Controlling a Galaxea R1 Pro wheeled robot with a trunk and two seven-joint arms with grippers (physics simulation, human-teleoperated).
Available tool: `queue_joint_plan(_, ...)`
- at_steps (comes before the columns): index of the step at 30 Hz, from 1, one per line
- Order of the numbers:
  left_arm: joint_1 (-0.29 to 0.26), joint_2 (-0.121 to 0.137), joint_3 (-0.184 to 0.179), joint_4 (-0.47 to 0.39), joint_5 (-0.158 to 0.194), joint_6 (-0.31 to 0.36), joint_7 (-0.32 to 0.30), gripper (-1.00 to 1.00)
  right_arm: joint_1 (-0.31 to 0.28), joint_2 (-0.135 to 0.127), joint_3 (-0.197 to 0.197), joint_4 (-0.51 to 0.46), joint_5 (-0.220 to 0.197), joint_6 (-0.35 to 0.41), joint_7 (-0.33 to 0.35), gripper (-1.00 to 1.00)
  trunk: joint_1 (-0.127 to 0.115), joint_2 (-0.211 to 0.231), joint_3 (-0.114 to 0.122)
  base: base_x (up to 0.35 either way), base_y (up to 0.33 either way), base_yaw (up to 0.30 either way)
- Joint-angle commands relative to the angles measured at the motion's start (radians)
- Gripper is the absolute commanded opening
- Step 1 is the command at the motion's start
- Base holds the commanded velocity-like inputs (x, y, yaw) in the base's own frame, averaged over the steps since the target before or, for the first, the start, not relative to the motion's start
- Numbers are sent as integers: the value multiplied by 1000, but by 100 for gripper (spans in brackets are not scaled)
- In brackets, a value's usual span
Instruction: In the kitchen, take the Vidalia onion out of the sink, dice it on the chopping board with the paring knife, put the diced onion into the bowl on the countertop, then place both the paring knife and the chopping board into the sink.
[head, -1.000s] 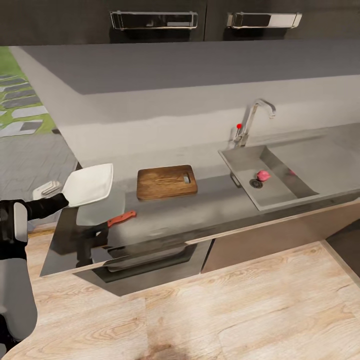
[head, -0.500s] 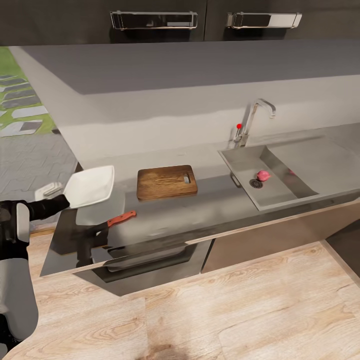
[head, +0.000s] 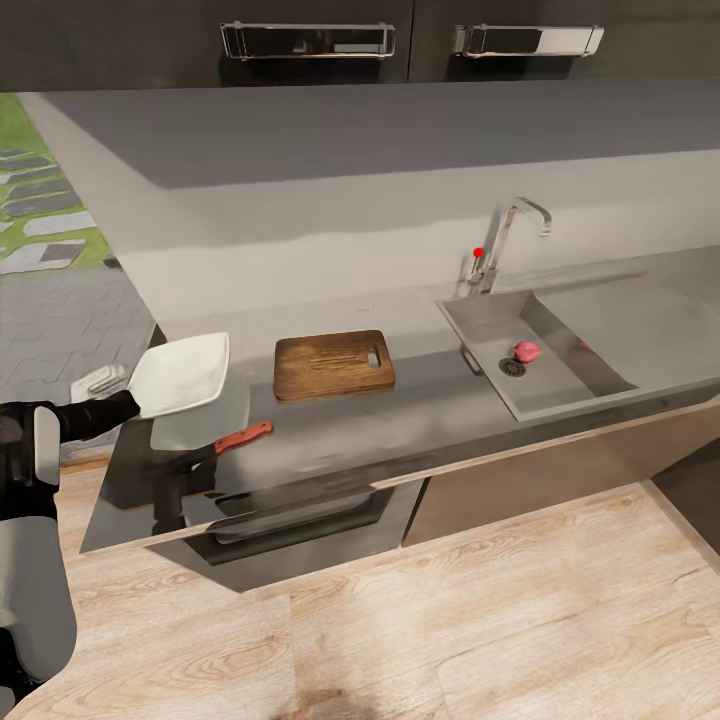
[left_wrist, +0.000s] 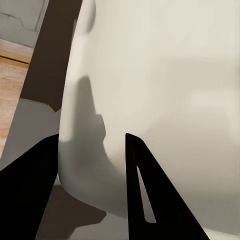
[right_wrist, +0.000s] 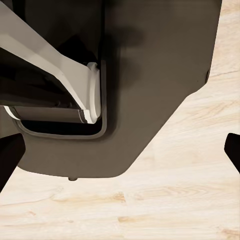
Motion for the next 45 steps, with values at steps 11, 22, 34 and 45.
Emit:
queue_joint_plan(11, -1, 0, 1, -4, 8, 6, 1, -100, 1, 0, 0, -2, 9, 1, -7, 100, 1, -2, -1, 0, 0, 0)
queue_joint_plan(22, -1, 0, 1, -1, 8, 6, 1, 100, 1, 0, 0, -2, 9, 1, -7, 100, 1, -2, -1, 0, 0, 0)
queue_joint_plan(34, -1, 2, 3, -8, 8, 6, 1, 100, 1, 0, 0, -2, 10, 1, -6, 100, 1, -2, -1, 0, 0, 0)
queue_joint_plan(45, -1, 9, 5, -190, 8, 12, 4, 100, 1, 0, 0, -2, 9, 1, -6, 100, 1, -2, -1, 0, 0, 0)
